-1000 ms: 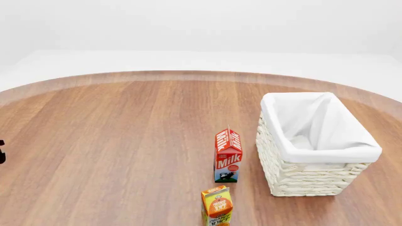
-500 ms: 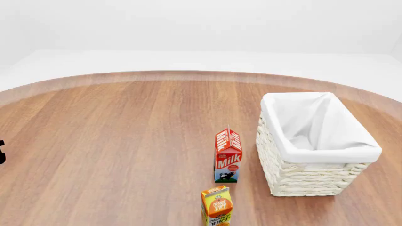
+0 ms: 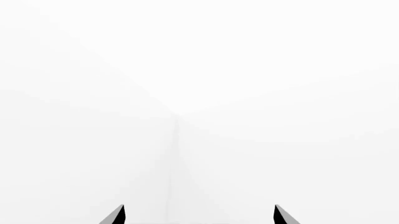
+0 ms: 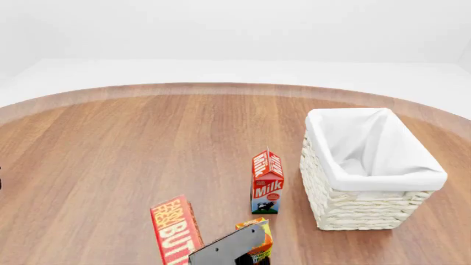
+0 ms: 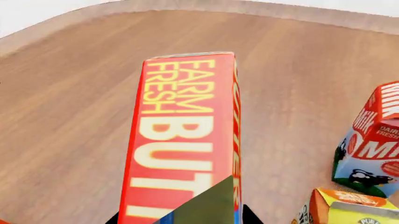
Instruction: Pick up the cream cheese box and the butter, and put them in the basket.
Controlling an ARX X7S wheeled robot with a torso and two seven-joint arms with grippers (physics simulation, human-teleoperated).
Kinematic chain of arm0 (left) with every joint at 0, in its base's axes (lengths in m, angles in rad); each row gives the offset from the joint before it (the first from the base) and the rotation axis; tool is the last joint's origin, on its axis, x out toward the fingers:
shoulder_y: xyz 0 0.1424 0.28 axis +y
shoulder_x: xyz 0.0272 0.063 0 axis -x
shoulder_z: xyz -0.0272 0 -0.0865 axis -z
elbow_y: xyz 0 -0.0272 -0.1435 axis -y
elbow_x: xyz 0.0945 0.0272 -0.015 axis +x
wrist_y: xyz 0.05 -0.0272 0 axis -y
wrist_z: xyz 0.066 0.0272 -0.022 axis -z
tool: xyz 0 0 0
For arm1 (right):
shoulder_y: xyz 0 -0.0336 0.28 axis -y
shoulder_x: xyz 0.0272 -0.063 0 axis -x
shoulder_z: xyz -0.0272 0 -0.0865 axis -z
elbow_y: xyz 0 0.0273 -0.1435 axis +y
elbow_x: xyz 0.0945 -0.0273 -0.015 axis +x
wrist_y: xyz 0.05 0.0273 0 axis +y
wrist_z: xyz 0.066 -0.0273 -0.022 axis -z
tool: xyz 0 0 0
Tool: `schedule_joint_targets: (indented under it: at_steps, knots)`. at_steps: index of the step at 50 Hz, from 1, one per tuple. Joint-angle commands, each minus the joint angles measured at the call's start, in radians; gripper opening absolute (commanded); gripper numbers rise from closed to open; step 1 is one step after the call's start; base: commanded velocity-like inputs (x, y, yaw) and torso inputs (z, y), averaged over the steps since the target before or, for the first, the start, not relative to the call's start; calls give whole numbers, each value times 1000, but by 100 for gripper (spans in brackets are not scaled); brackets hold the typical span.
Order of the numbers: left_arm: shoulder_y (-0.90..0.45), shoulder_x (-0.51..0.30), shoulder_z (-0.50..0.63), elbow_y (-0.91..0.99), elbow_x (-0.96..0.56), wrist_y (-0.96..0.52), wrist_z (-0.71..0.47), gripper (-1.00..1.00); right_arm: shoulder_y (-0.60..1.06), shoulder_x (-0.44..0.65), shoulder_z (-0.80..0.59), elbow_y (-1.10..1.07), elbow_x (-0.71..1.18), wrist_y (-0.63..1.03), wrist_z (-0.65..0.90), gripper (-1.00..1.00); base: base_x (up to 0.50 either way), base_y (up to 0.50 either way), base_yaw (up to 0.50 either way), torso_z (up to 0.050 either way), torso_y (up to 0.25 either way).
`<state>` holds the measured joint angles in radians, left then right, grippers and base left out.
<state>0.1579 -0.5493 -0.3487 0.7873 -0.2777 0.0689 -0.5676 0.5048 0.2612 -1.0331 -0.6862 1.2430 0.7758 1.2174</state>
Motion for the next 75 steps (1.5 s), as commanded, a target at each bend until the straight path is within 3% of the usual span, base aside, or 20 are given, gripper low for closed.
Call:
schedule_joint_targets:
  at_steps: [1, 7, 17, 35, 43, 53, 68, 75]
  knots:
    - [5, 14, -24, 23, 7, -33, 4, 100, 166, -7, 162, -199, 112, 13, 153, -100, 0, 0, 0, 0, 0]
    - [-2, 21, -9, -12, 26, 55, 35, 100, 246, 11, 209, -247, 197, 10, 221, -100, 0, 0, 0, 0, 2]
    - [25, 7, -34, 19, 14, 23, 34, 100, 379, 121, 321, -273, 331, -20, 280, -100, 0, 0, 0, 1, 1]
    - [2, -4, -4, 29, 36, -14, 27, 100, 418, 570, 562, -141, 333, -23, 68, -100, 0, 0, 0, 0, 1]
    - [0, -5, 5, 32, 44, -20, 26, 100, 451, 707, 629, -86, 308, -4, 1, -100, 0, 0, 0, 1, 1]
    - [-5, -5, 24, 32, 58, -26, 26, 100, 560, 729, 612, 29, 234, 72, -129, -100, 0, 0, 0, 0, 1]
    - [0, -1, 32, 29, 67, -23, 25, 100, 749, 670, 529, 289, 109, 172, -413, -100, 0, 0, 0, 1, 1]
    - [-5, -1, 42, 31, 73, -30, 25, 100, 760, 634, 551, 474, 241, 191, -476, -100, 0, 0, 0, 0, 1]
